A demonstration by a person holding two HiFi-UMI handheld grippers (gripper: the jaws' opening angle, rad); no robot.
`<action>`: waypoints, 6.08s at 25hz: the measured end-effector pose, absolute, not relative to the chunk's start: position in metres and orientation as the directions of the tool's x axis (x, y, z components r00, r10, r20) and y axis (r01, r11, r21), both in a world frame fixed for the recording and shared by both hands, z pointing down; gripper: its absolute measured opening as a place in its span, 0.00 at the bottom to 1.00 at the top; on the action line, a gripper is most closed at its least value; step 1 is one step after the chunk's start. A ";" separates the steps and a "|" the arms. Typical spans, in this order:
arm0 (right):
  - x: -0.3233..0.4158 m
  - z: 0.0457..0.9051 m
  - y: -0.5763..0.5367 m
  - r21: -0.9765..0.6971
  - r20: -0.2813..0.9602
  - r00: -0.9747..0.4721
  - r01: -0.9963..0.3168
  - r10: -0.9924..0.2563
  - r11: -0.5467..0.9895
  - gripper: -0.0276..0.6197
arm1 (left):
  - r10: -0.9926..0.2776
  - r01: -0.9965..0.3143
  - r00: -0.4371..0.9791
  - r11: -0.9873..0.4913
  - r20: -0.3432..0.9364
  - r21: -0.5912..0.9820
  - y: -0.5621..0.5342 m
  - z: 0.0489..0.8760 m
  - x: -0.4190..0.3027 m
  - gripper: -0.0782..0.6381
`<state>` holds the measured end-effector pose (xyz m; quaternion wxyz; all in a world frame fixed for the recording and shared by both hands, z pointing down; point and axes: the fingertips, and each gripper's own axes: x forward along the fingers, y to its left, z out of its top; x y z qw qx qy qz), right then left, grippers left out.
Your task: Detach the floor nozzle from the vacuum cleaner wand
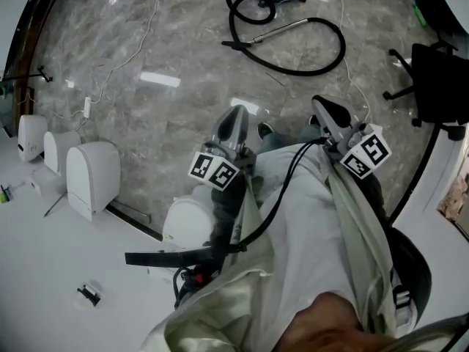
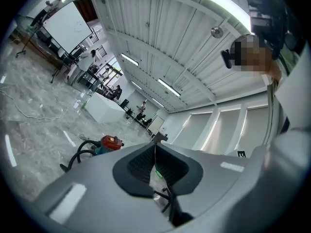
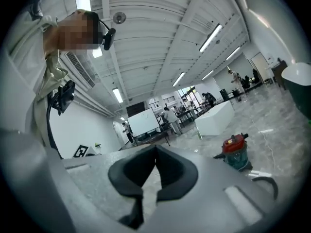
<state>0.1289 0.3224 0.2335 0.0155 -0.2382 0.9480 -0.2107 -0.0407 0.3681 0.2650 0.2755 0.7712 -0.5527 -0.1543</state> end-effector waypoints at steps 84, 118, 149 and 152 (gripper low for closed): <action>-0.122 0.815 -0.007 0.083 0.827 -0.471 0.641 0.306 0.763 0.40 | -0.789 -0.778 0.540 -0.334 0.294 0.531 0.043 0.745 -0.169 0.85; -0.114 0.272 -0.023 0.492 0.275 -0.910 -0.145 -0.311 0.859 0.30 | -0.920 -0.872 0.308 -0.375 -0.242 0.314 -0.043 0.097 -0.087 0.32; -0.062 0.271 -0.024 0.520 0.643 -0.611 -0.094 -0.461 0.849 0.36 | -0.648 -0.502 0.441 -0.752 -0.621 0.428 -0.040 0.036 -0.105 0.22; -0.058 0.277 -0.019 0.518 0.656 -0.613 -0.061 -0.441 0.853 0.36 | -0.649 -0.462 0.454 -0.757 -0.610 0.462 -0.040 0.045 -0.095 0.22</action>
